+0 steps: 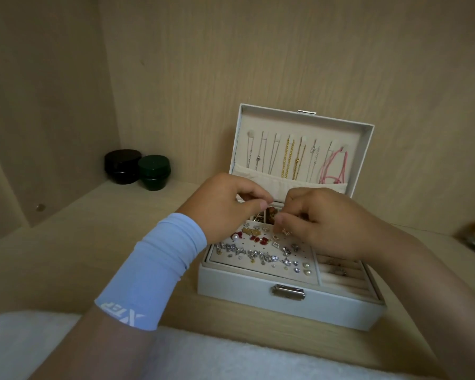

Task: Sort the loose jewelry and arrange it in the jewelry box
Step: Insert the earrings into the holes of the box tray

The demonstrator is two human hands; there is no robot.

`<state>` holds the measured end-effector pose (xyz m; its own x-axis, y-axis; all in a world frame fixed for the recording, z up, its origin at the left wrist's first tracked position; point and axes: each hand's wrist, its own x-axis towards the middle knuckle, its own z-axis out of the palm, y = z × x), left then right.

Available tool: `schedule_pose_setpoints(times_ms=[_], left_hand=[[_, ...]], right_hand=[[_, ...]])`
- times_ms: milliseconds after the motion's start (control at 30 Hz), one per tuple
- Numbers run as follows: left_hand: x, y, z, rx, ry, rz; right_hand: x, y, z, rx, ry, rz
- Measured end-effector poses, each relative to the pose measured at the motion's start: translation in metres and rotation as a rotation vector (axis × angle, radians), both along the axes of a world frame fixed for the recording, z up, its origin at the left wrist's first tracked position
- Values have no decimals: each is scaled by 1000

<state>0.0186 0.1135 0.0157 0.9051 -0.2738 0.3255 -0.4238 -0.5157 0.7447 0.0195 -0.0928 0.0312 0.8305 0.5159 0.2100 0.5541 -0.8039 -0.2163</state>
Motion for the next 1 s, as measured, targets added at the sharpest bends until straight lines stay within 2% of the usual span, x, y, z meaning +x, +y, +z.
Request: schedule_pose_setpoints(times_ms=[167,333,533,1000], left_hand=[[-1,-1,2,-191,84,-98],[-3,-5,2,-266,75,-122],[-5,-10,2,-252,57,-74],[-8,-14,4,-394,126,-12]], right_hand=[[0,-5,6,390,-5,-27],[-10,-2,6,623,148,86],[-8,-6,6,608,101,91],[-10,-8,5,575,-64,36]])
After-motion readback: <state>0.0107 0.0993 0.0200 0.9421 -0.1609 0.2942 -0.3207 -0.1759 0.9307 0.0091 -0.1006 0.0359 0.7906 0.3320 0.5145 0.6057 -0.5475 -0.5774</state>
